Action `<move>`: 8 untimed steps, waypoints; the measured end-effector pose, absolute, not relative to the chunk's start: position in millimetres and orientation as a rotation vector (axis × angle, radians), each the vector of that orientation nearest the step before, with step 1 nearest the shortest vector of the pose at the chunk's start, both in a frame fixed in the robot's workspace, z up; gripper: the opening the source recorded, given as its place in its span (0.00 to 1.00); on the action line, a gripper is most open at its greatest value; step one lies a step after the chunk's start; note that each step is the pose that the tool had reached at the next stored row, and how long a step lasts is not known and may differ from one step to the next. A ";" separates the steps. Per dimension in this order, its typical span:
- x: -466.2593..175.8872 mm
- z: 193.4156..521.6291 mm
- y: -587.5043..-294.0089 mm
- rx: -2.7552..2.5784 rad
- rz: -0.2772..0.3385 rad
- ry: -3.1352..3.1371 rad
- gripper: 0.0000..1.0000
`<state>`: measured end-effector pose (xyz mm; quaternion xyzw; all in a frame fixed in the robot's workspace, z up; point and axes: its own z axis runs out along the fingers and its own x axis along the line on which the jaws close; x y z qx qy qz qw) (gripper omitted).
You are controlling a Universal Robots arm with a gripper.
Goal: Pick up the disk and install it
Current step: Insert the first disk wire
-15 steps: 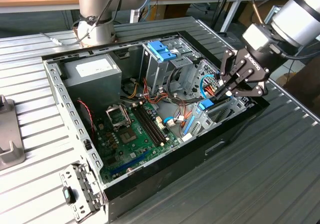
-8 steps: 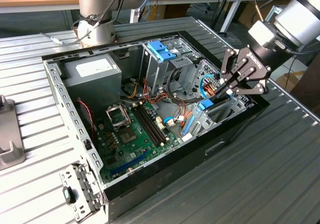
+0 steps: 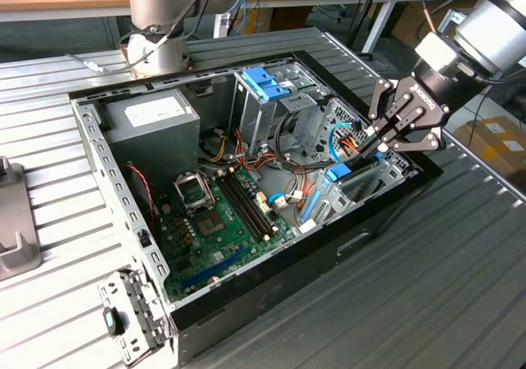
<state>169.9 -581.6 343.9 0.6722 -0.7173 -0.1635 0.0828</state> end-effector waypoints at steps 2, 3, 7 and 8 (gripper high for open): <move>172.5 342.9 -580.7 2.015 -0.486 -2.131 0.16; 173.6 342.5 -580.3 2.017 -0.485 -2.127 0.16; 176.7 340.7 -579.5 2.049 -0.479 -2.088 0.16; 177.2 340.5 -579.3 2.055 -0.478 -2.081 0.16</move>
